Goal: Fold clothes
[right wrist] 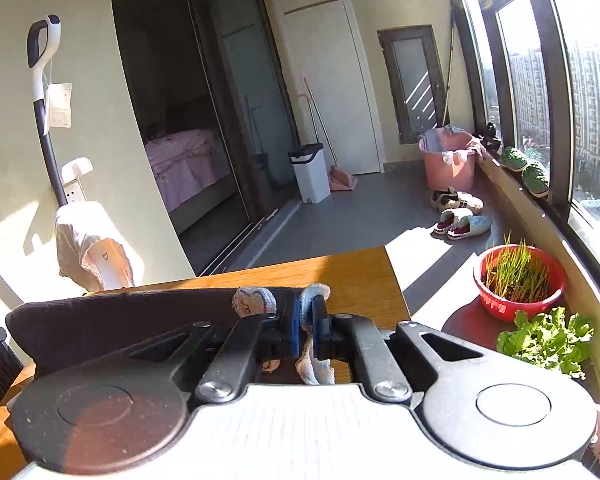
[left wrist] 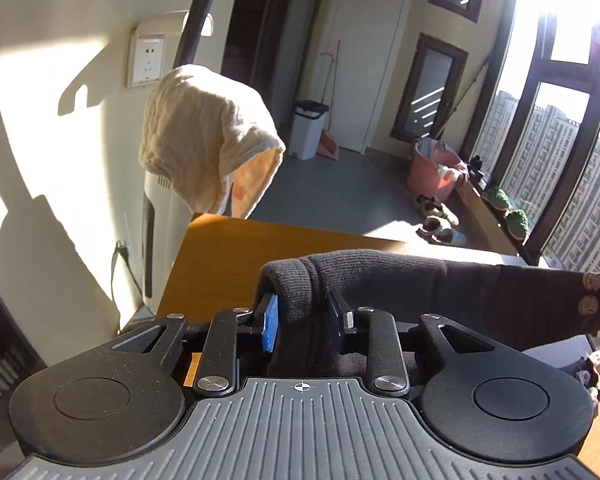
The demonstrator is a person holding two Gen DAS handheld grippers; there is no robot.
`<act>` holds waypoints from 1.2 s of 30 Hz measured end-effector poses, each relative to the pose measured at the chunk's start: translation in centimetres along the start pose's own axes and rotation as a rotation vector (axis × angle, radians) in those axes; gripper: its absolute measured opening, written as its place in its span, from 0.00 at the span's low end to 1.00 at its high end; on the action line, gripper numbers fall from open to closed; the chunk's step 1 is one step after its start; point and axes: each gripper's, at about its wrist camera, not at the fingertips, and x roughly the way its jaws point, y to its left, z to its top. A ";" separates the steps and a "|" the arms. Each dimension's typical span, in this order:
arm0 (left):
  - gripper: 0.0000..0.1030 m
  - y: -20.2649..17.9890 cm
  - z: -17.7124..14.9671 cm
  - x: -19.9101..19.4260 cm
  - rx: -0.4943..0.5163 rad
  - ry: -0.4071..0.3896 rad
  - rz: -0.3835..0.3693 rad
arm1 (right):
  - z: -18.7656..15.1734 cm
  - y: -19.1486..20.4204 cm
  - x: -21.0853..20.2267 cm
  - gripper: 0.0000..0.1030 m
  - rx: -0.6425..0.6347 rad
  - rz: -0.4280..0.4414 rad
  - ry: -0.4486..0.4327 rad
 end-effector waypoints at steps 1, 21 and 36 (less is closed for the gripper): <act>0.20 0.4 -1.0 -1.3 -0.001 0.000 -0.001 | -0.9 -0.3 -0.8 0.05 -0.006 -0.022 0.004; 0.93 2.1 2.0 7.7 -0.248 0.125 0.018 | -4.2 3.4 -2.1 0.21 -0.062 0.086 0.064; 0.97 4.8 1.2 1.5 -0.289 0.065 0.024 | -3.5 26.3 14.8 0.22 -0.490 0.429 0.254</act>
